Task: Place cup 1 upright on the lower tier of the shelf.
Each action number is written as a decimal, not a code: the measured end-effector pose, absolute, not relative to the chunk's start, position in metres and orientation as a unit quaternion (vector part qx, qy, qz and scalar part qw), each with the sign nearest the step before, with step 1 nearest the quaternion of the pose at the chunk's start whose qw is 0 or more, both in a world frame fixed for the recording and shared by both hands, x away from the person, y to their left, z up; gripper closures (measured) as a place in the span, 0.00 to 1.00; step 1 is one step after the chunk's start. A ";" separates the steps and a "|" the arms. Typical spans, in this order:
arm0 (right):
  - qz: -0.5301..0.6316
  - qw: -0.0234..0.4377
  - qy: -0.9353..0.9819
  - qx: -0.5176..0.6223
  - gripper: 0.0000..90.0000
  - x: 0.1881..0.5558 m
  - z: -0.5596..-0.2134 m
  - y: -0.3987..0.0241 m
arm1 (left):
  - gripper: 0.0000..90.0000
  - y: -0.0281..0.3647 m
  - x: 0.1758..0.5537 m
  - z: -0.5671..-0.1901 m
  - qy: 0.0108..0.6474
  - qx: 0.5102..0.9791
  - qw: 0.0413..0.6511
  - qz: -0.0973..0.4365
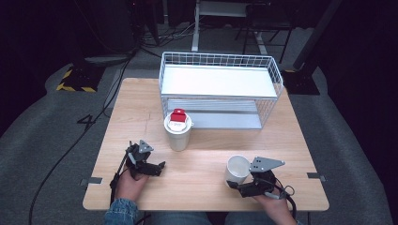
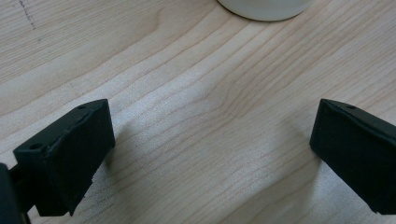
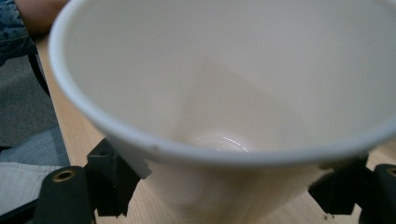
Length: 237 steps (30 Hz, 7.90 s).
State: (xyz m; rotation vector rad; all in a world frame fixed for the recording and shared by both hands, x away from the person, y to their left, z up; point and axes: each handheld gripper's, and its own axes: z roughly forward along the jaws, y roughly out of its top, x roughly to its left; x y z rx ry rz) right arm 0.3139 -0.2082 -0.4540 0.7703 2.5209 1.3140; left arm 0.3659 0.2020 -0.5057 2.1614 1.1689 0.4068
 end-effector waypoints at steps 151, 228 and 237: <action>0.425 0.208 0.803 0.362 0.26 0.537 -0.475 -0.145 | 0.01 0.201 0.369 -0.506 0.465 0.810 0.318 0.163; 0.402 0.188 0.821 0.360 0.00 0.400 -0.418 -0.262 | 0.01 0.201 0.369 -0.506 0.465 0.810 0.317 0.162; 0.397 0.184 0.818 0.374 0.00 0.387 -0.432 -0.283 | 0.01 0.201 0.369 -0.506 0.466 0.810 0.317 0.163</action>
